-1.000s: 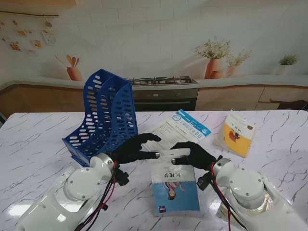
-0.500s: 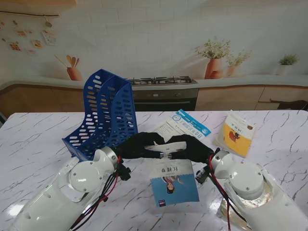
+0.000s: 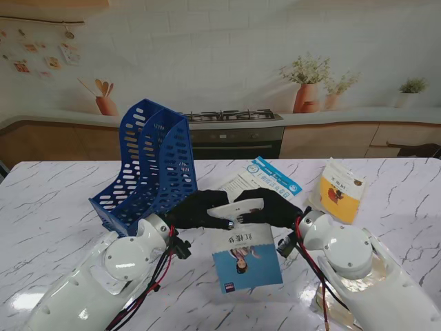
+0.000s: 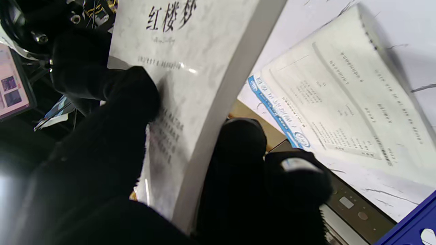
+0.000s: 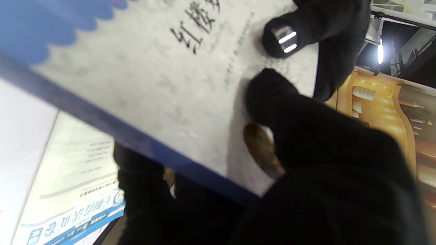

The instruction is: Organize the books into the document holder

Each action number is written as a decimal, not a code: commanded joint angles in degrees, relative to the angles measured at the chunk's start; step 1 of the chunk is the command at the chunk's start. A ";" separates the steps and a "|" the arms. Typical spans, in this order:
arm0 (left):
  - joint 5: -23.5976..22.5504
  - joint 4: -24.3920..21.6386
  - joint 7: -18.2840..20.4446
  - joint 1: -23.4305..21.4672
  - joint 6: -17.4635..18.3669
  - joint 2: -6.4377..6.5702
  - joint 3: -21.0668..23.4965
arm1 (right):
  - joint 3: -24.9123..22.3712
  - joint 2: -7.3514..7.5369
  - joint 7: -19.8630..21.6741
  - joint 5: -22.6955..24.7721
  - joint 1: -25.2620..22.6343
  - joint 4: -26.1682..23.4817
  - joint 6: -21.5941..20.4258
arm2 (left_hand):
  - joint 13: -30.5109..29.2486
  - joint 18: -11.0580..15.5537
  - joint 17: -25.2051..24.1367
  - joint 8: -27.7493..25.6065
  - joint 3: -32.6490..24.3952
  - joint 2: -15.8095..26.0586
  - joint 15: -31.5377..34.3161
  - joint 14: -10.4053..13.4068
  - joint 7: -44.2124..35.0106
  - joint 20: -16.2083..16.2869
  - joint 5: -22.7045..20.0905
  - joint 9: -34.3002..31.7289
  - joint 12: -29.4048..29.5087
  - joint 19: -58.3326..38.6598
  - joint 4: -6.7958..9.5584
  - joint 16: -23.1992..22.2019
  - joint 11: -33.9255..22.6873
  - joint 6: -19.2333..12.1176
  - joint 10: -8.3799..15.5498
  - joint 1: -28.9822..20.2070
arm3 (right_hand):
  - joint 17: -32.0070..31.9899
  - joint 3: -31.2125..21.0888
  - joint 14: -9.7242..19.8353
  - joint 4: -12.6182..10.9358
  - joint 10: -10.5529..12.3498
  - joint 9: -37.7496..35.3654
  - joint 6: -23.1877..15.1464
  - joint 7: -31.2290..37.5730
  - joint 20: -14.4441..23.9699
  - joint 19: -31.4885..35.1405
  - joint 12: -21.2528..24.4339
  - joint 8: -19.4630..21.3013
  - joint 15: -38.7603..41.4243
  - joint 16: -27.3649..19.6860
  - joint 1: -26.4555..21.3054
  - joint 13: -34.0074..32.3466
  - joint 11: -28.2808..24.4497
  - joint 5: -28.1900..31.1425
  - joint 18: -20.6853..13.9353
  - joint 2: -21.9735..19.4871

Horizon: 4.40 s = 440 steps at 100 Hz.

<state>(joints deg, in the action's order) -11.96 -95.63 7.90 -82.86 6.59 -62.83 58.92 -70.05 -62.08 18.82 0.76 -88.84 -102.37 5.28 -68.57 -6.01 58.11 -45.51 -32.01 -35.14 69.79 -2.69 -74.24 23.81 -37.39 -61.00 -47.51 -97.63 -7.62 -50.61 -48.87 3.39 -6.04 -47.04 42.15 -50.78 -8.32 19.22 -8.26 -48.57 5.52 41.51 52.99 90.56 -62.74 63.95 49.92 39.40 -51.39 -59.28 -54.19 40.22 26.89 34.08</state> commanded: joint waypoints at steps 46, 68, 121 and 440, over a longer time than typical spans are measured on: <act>5.66 1.62 -2.93 -1.03 5.33 -2.51 -0.08 | -0.72 -1.16 -3.13 -0.92 -1.19 0.46 -2.56 | -4.48 11.15 4.71 -17.40 -25.58 -3.56 17.41 3.93 -8.64 11.22 -4.43 -14.62 6.24 -18.28 4.73 7.32 -0.62 4.43 -4.04 2.41 | -6.79 -1.45 10.13 -5.68 0.48 3.38 -5.92 10.48 -1.02 -1.42 18.02 -23.15 15.00 -0.04 -4.42 1.52 14.09 -3.68 -8.30 -4.96; 5.22 0.46 -3.02 -2.23 4.99 -2.37 1.04 | -2.30 -1.66 -4.95 -2.56 -2.89 -0.06 -3.36 | -4.48 10.50 4.70 -22.18 -25.15 -2.11 17.82 3.36 -7.67 11.34 -3.24 -13.77 5.86 -18.48 5.79 7.47 -1.93 5.51 -4.99 1.81 | -22.99 6.50 2.52 -13.21 0.11 13.28 0.62 -18.10 -8.66 -19.97 33.55 -21.28 -17.33 -12.13 11.86 12.69 23.03 -4.88 0.14 -6.62; 1.64 -6.10 -4.19 -5.44 -0.03 -2.09 6.54 | -7.05 -3.44 -13.60 -0.81 -6.82 -2.48 -1.54 | -4.47 9.53 4.66 -23.27 -24.65 -1.51 18.07 2.67 -7.42 11.31 -2.71 -13.53 5.70 -18.72 5.98 7.64 -2.38 6.60 -5.62 1.04 | -33.15 12.04 1.06 -13.20 0.94 16.34 0.73 -22.24 -15.48 -31.70 36.82 -22.27 -32.14 -16.37 16.97 19.79 27.60 -7.41 0.04 -6.52; -9.78 0.78 -15.79 2.60 -7.87 -3.76 26.70 | -8.17 -3.88 -15.82 1.19 -8.35 0.13 0.05 | -4.45 7.76 4.57 -24.27 -25.71 -1.81 17.75 2.29 -7.10 10.48 -3.19 -13.86 5.20 -18.98 4.70 7.45 -1.71 1.74 -2.65 3.92 | -34.86 13.74 1.79 -13.08 1.03 15.26 0.39 -21.80 -16.00 -33.51 36.90 -22.95 -32.58 -15.56 18.71 19.59 28.53 -6.61 0.26 -8.57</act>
<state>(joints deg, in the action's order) -22.12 -96.40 -7.87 -81.29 -4.34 -65.89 86.19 -78.30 -65.60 3.10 1.91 -96.67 -101.85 5.02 -71.92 -4.85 60.92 -67.50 -48.81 -40.69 83.38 -2.40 -76.74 34.00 -40.21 -69.14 -41.90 -102.03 -6.45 -43.26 -48.24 7.97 -6.68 -42.17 7.79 -36.64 -7.43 8.15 -8.73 -33.31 6.48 20.11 36.90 57.09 -25.88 41.34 18.15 23.41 -34.07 -39.84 -25.95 34.07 27.61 25.99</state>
